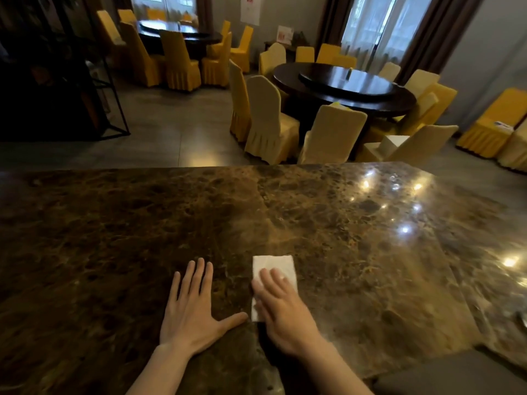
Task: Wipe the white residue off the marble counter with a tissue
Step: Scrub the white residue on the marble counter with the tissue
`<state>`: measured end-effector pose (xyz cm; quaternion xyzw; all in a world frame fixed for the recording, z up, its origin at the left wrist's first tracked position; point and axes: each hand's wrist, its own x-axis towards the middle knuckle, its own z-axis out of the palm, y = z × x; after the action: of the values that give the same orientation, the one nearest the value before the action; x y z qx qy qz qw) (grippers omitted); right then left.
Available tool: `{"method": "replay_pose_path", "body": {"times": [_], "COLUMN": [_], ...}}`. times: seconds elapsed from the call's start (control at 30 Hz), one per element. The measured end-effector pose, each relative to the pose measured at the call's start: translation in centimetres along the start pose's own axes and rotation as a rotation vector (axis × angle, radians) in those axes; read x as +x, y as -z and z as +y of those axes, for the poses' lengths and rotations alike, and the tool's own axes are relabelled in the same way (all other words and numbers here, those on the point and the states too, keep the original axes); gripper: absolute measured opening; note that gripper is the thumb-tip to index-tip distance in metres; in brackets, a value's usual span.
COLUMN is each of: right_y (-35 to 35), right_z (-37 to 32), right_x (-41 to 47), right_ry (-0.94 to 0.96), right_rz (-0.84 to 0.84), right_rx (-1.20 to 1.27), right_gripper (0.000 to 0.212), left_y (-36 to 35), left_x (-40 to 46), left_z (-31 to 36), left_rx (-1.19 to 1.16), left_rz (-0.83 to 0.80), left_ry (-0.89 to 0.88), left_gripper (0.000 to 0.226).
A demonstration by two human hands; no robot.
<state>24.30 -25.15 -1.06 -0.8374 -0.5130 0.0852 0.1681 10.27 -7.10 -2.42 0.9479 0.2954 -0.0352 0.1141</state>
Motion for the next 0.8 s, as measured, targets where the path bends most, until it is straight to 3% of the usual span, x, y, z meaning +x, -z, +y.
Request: {"method": "replay_pose_path", "body": {"times": [0.13, 0.3, 0.37, 0.57, 0.73, 0.8], "right_y": [-1.1, 3.0, 2.8, -0.6, 2.6, 2.4], "right_z": [0.7, 7.4, 6.9, 2.0, 6.8, 5.8], "right_x": [-0.5, -1.5, -1.2, -1.4, -1.6, -1.2], "right_ry": [0.019, -0.465, -0.451, 0.004, -0.408, -0.371], "right_rz": [0.004, 0.093, 0.099, -0.016, 0.137, 0.166], "right_rx": [-0.149, -0.174, -0.149, -0.108, -0.117, -0.104], "right_gripper": [0.055, 0.055, 0.055, 0.055, 0.055, 0.056], "left_y": [-0.1, -0.1, -0.1, 0.1, 0.3, 0.3], "left_x": [0.0, 0.0, 0.0, 0.0, 0.1, 0.1], "left_z": [-0.2, -0.2, -0.2, -0.1, 0.2, 0.2], "left_rx": [0.022, 0.027, 0.026, 0.03, 0.05, 0.04], "left_rz": [-0.017, -0.038, -0.04, -0.056, -0.087, -0.093], "left_ry": [-0.017, -0.017, -0.013, 0.001, 0.016, 0.017], "left_gripper": [0.149, 0.154, 0.154, 0.154, 0.153, 0.153]}}
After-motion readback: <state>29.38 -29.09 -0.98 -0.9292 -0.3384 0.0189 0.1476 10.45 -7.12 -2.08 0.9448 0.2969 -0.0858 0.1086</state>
